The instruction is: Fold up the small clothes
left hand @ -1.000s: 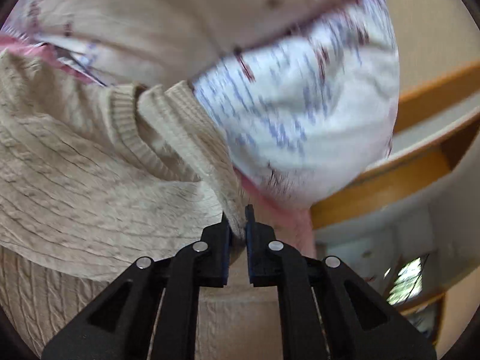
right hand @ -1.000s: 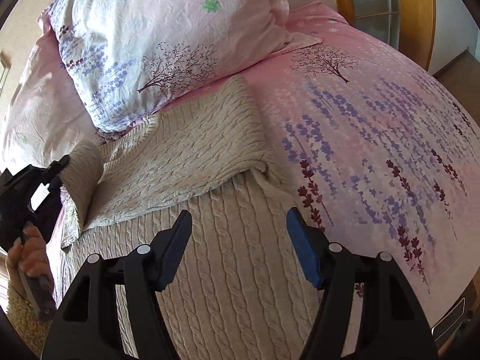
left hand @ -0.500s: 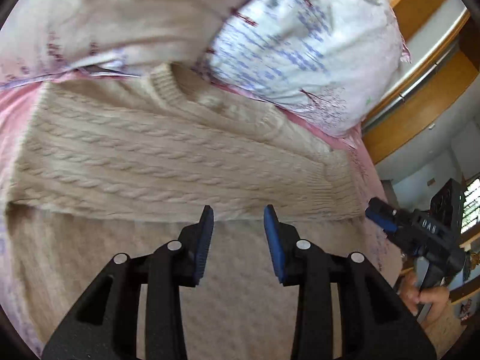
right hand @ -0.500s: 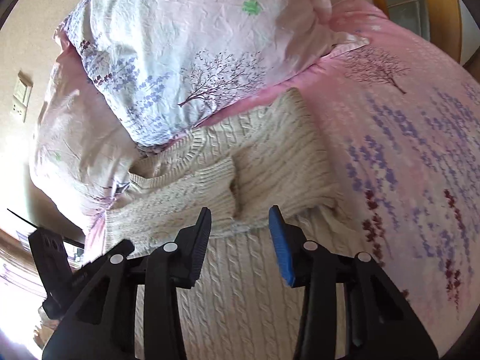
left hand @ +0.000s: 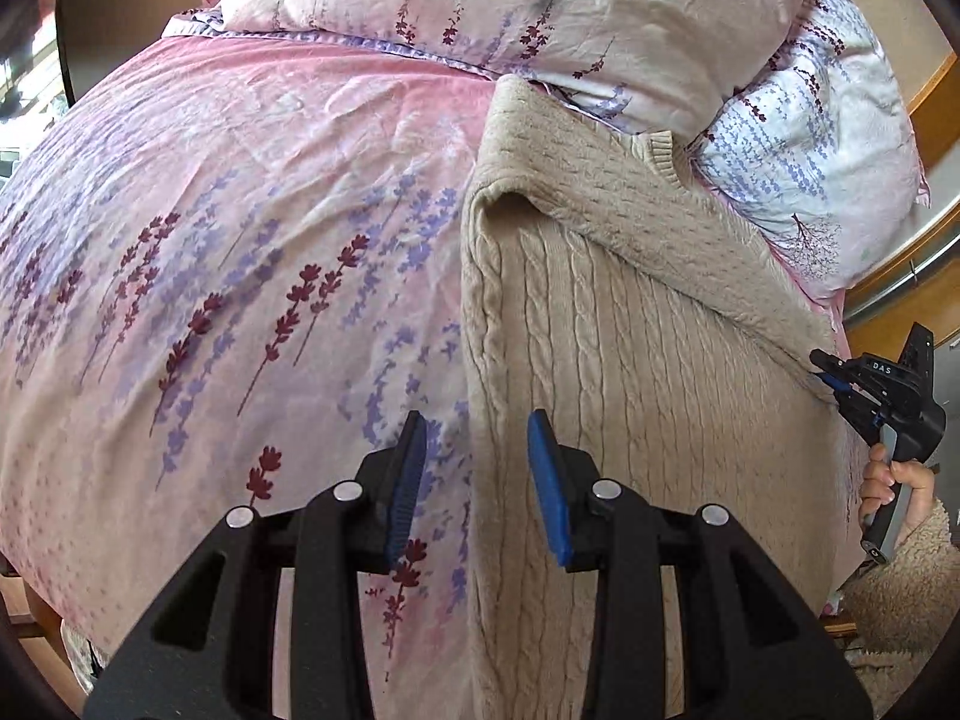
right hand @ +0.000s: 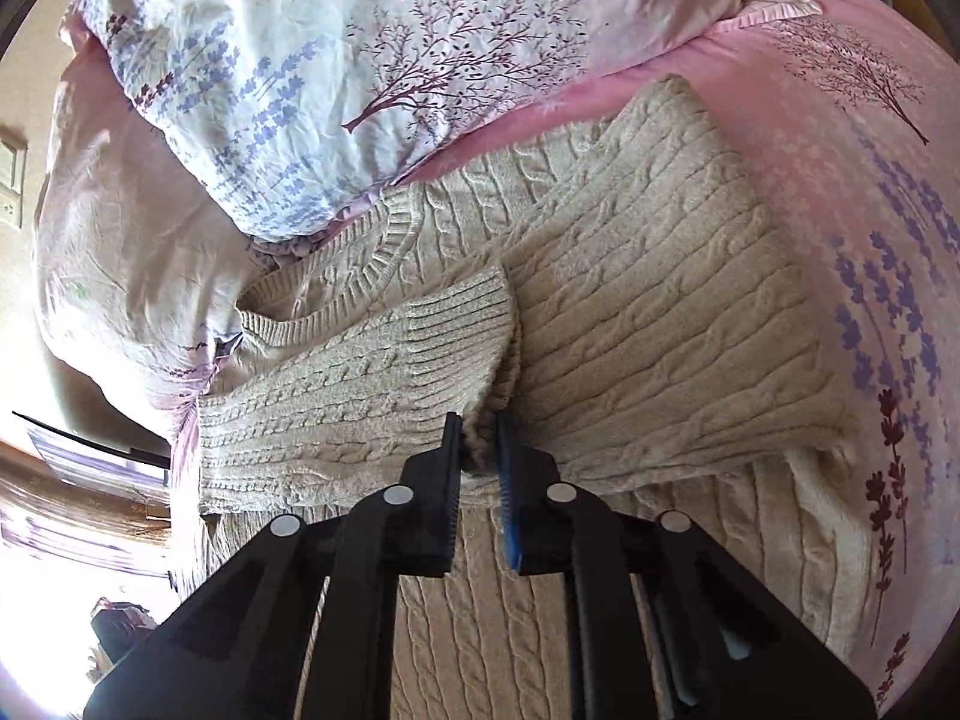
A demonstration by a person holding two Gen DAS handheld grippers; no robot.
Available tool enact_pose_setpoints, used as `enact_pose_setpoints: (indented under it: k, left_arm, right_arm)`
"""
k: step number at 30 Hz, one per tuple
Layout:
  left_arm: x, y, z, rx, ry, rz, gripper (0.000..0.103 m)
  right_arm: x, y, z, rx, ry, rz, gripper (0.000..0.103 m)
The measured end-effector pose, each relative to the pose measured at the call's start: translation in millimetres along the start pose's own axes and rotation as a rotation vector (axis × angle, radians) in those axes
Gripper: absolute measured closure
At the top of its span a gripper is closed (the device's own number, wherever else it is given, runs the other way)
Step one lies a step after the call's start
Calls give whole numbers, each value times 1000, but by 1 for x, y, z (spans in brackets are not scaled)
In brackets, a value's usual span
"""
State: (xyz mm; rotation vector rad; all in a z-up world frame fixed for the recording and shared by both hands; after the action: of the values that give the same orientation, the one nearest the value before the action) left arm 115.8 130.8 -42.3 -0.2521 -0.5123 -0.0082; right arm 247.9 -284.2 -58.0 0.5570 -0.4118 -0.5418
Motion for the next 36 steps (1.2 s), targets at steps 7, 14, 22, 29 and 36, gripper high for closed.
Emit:
enact_pose_setpoints:
  k: [7, 14, 22, 29, 36]
  left_arm:
    - [-7, -11, -9, -17, 24, -51, 66]
    - [-11, -11, -8, -55, 29, -48, 66]
    - [-23, -13, -2, -143, 50, -26, 66]
    - [-31, -8, 0, -251, 60, 42, 66]
    - [-37, -10, 0, -333, 78, 93, 66]
  right_arm:
    - [33, 45, 56, 9, -283, 153, 94]
    - [17, -20, 5, -190, -96, 43, 93]
    - [23, -44, 70, -23, -107, -22, 56]
    - [-6, -113, 85, -1, 54, -104, 56]
    - [-54, -130, 85, 121, 195, -152, 56]
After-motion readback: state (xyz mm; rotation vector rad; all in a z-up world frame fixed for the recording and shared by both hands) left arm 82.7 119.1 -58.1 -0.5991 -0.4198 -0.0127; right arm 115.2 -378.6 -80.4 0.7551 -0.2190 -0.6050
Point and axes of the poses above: each gripper's, at about its wrist camera, not at the fingertips, and z roughly against the way its jaws point, y to its left, x to its top, the point moved 8 cm from there along -z, roughly the way its jaws point, and after that the axes turned 14 degrees about -z, right-handed, at the moved point
